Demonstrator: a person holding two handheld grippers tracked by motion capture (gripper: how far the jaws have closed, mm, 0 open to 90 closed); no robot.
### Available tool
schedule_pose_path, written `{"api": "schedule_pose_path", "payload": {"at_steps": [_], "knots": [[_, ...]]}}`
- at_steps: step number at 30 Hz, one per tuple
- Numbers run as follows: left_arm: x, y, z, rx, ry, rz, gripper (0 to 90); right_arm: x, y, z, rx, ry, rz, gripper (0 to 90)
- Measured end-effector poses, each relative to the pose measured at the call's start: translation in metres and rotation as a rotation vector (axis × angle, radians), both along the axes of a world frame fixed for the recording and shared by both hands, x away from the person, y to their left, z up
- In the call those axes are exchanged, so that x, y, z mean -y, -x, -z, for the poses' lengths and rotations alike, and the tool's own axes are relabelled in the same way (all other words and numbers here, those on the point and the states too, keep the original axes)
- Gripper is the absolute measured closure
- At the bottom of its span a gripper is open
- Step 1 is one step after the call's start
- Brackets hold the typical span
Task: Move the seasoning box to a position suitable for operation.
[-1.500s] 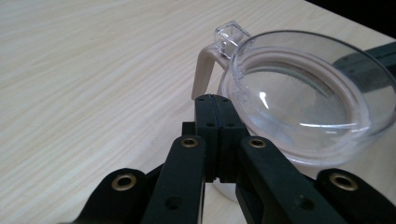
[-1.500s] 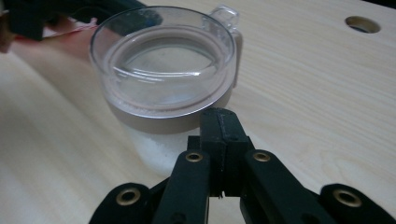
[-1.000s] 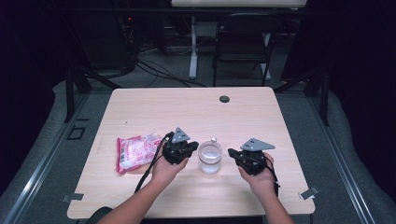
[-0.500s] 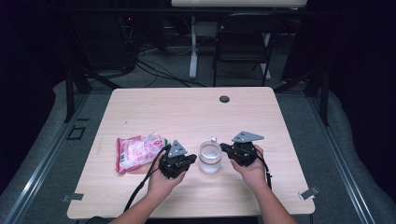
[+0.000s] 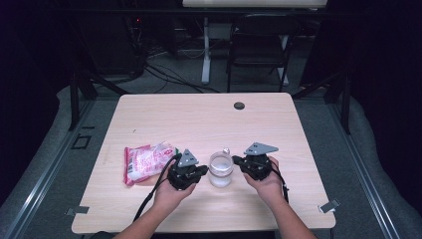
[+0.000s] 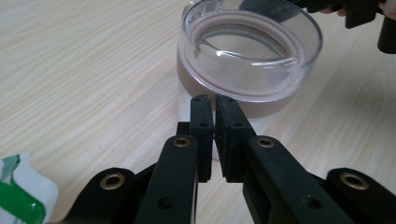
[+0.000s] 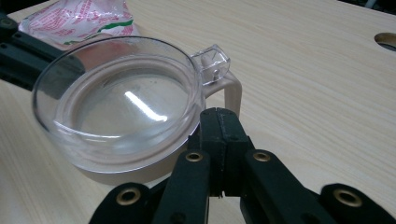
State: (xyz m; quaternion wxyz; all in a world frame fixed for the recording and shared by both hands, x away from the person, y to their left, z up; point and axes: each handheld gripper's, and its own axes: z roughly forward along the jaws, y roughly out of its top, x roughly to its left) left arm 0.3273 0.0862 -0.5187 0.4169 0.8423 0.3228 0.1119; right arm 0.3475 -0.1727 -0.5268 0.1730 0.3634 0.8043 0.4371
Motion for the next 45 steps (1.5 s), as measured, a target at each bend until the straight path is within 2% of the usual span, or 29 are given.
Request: {"api": "schedule_pose_path", "payload": {"at_steps": [4, 7, 9, 12, 14, 15, 17, 18, 22, 24, 27, 29, 30, 34, 37, 40, 45], "knots": [[-0.006, -0.004, -0.001, -0.017, -0.004, -0.008, 86.1, -0.004, 0.003, -0.001, -0.01, -0.007, -0.014, 90.0], [-0.008, -0.005, 0.0, -0.004, -0.007, -0.013, 86.1, -0.006, 0.005, -0.002, -0.022, -0.009, -0.013, 90.0], [-0.011, -0.007, 0.001, 0.0, -0.013, -0.012, 86.1, -0.007, 0.006, -0.003, -0.045, -0.037, -0.013, 90.0], [-0.015, -0.01, 0.002, -0.011, 0.003, -0.025, 84.7, -0.008, 0.007, -0.004, -0.076, -0.053, -0.057, 89.5], [-0.016, -0.011, 0.001, -0.018, 0.009, -0.026, 82.5, -0.008, 0.007, -0.004, -0.078, -0.051, -0.067, 88.0], [-0.019, -0.012, 0.0, -0.019, 0.026, -0.036, 82.0, -0.007, 0.006, -0.004, -0.064, -0.038, -0.073, 83.3], [-0.021, -0.012, -0.001, -0.006, 0.028, -0.047, 81.4, -0.007, 0.005, -0.003, -0.048, -0.028, -0.065, 82.5], [-0.023, -0.012, -0.002, -0.011, 0.031, -0.046, 80.1, -0.006, 0.003, 0.0, -0.03, -0.006, -0.053, 81.7], [-0.031, -0.012, -0.007, -0.001, 0.076, -0.066, 74.6, -0.001, -0.006, 0.009, -0.019, 0.028, -0.041, 75.6], [-0.033, -0.011, -0.007, 0.0, 0.084, -0.067, 69.9, -0.001, -0.013, 0.015, -0.044, 0.007, -0.052, 75.1], [-0.034, -0.009, -0.006, 0.008, 0.086, -0.061, 66.0, -0.002, -0.016, 0.018, -0.058, -0.007, -0.066, 74.9], [-0.034, -0.006, -0.006, 0.034, 0.072, -0.06, 61.2, -0.006, -0.02, 0.022, -0.06, 0.012, -0.07, 75.0], [-0.034, -0.006, -0.006, 0.034, 0.072, -0.06, 59.6, -0.006, -0.02, 0.022, -0.06, 0.012, -0.07, 75.0], [-0.037, -0.002, -0.005, 0.048, 0.064, -0.066, 58.3, -0.012, -0.027, 0.026, -0.083, 0.008, -0.094, 74.7], [-0.041, 0.0, -0.005, 0.04, 0.067, -0.072, 58.5, -0.016, -0.03, 0.028, -0.096, 0.018, -0.114, 74.8], [-0.044, 0.002, -0.005, 0.046, 0.065, -0.073, 58.7, -0.02, -0.034, 0.03, -0.096, 0.037, -0.119, 75.1], [-0.049, 0.004, -0.006, 0.051, 0.068, -0.088, 58.8, -0.023, -0.041, 0.034, -0.114, 0.029, -0.119, 77.5]]}}
